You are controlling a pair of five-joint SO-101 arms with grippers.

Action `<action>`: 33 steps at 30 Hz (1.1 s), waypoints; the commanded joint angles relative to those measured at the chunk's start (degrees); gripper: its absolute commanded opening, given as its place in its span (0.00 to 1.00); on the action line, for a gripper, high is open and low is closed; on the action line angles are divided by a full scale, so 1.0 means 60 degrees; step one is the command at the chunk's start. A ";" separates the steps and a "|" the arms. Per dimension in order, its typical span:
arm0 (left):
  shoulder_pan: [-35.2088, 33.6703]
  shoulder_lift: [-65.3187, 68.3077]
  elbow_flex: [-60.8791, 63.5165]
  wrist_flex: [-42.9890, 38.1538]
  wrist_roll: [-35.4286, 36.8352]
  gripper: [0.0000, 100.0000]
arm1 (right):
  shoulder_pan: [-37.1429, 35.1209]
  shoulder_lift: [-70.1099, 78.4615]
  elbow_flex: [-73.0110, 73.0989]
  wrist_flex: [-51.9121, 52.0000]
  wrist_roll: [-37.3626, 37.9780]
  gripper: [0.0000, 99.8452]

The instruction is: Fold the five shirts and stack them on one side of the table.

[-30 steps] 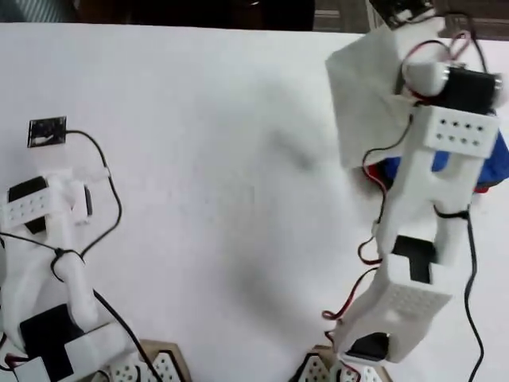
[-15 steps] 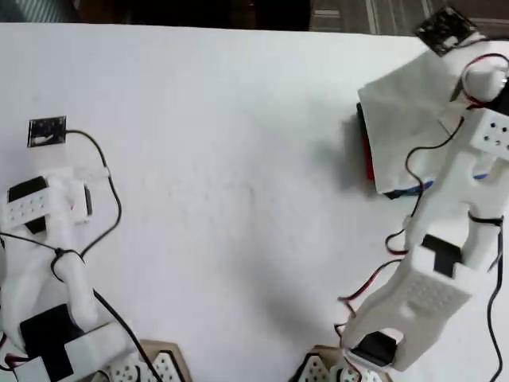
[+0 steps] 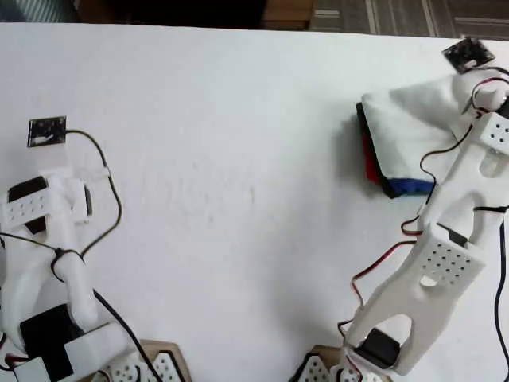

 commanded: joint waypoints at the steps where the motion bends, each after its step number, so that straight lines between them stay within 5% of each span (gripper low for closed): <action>1: 0.0044 -0.0352 -0.0022 -0.0103 0.0029 0.03 | 0.0125 -0.0212 -0.0601 -0.0256 -0.0777 0.28; 4: 0.0044 -0.0352 -0.0022 -0.0103 0.0029 0.03 | 0.0110 -0.0330 -0.1641 -0.0286 -0.1055 0.26; 9: 0.0044 -0.0337 -0.0022 -0.0103 0.0029 0.03 | -0.0051 -0.0271 -0.3223 -0.0271 -0.3326 0.19; 13: 0.0147 -0.0337 -0.0007 -0.0103 0.0029 0.03 | -0.0462 -0.0168 -0.2623 -0.0418 -0.3648 0.01; 22: 0.0132 -0.0337 -0.0007 -0.0103 -0.0044 0.03 | -0.0564 0.2440 -0.1978 -0.4256 -0.3604 0.02; 33: 0.0117 -0.0337 0.0227 -0.0103 -0.0044 0.03 | 0.0095 0.3802 -0.2300 -0.4916 -0.3663 0.02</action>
